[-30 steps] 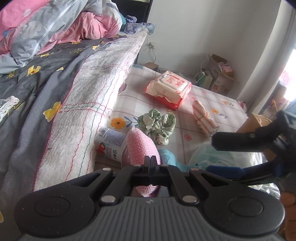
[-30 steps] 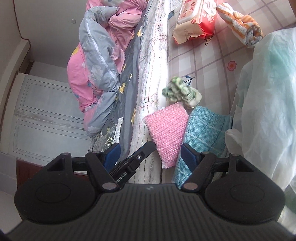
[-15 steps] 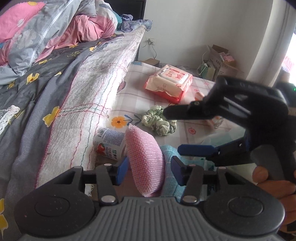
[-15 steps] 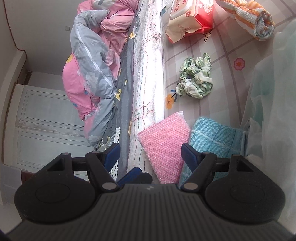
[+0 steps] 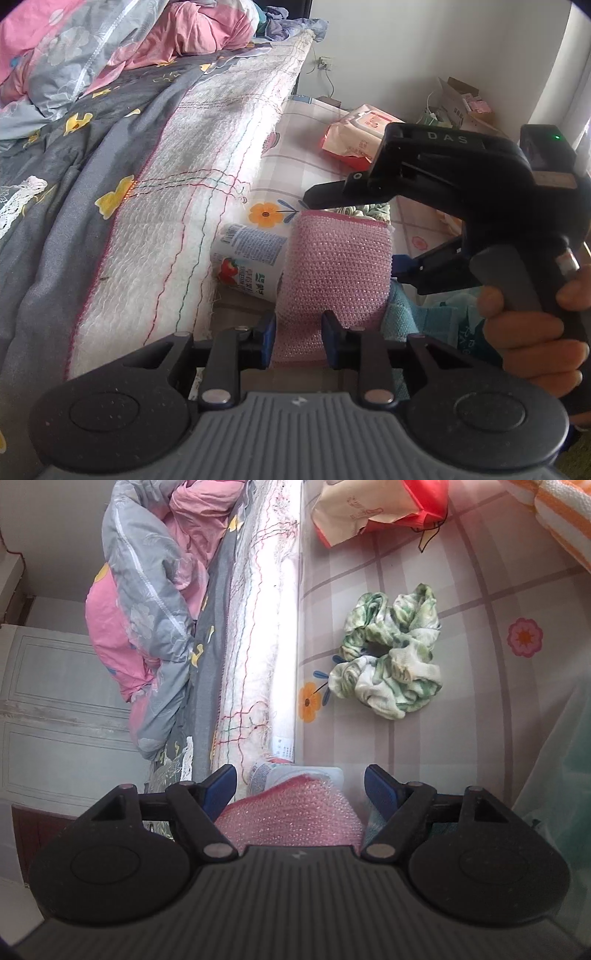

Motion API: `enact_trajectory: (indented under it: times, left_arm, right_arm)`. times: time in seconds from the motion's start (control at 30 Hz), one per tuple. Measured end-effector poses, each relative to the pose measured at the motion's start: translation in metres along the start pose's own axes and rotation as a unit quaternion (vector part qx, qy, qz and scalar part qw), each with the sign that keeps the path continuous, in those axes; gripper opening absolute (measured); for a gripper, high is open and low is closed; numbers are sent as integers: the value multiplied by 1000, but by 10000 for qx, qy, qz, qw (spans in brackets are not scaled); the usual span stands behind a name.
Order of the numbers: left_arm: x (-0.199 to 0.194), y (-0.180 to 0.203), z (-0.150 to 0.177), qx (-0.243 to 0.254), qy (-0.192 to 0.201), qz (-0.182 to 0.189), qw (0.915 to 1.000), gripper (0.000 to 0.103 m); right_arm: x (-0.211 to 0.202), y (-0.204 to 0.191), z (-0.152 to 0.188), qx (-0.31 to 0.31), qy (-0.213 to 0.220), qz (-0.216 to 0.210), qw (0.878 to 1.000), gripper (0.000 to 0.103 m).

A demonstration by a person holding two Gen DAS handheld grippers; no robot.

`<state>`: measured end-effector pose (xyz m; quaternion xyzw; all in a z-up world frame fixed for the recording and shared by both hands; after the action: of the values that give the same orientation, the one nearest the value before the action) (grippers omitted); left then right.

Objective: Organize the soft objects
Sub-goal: 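Close the right tool on the pink knitted pad, then lift the pink pad and carry it over the cardboard box with the right tool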

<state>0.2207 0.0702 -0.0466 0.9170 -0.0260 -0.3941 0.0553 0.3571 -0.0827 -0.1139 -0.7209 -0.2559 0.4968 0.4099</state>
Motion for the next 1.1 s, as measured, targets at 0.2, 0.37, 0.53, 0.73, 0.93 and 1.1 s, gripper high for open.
enact_trajectory:
  times: [0.2, 0.37, 0.53, 0.73, 0.93, 1.1]
  left_arm:
    - [6, -1, -3, -162, 18, 151, 9998, 30]
    - [-5, -1, -9, -155, 135, 148, 9997, 30]
    - [-29, 2, -18, -115, 452, 128, 9988, 30]
    - [-68, 19, -30, 27, 842, 198, 9963, 30]
    - [-102, 67, -42, 360, 1164, 568, 9909, 30]
    - [-107, 137, -47, 738, 1159, 1125, 9841, 30]
  right_arm:
    - [-12, -14, 6, -373, 180, 77, 9991, 74]
    - [-24, -23, 8, -459, 370, -48, 9982, 59]
    - [-44, -38, 5, -422, 506, -412, 9970, 45]
    - [-80, -64, 8, -552, 694, -755, 9932, 44]
    - [-151, -76, 10, -601, 1111, -928, 9876, 45]
    - [-233, -53, 6, -424, 1622, -887, 9818, 46]
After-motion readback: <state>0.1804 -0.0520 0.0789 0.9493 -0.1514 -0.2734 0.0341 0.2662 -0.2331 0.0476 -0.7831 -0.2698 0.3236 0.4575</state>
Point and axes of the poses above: each gripper's, at about its wrist camera, not at the fingertips, and x roughly the way its jaws point, y to its right, z to its underside, the point moved 2 cm from there along x, roughly the way its jaws point, and after that the axes turned 7 degrees about y, right-handed, at the moved point
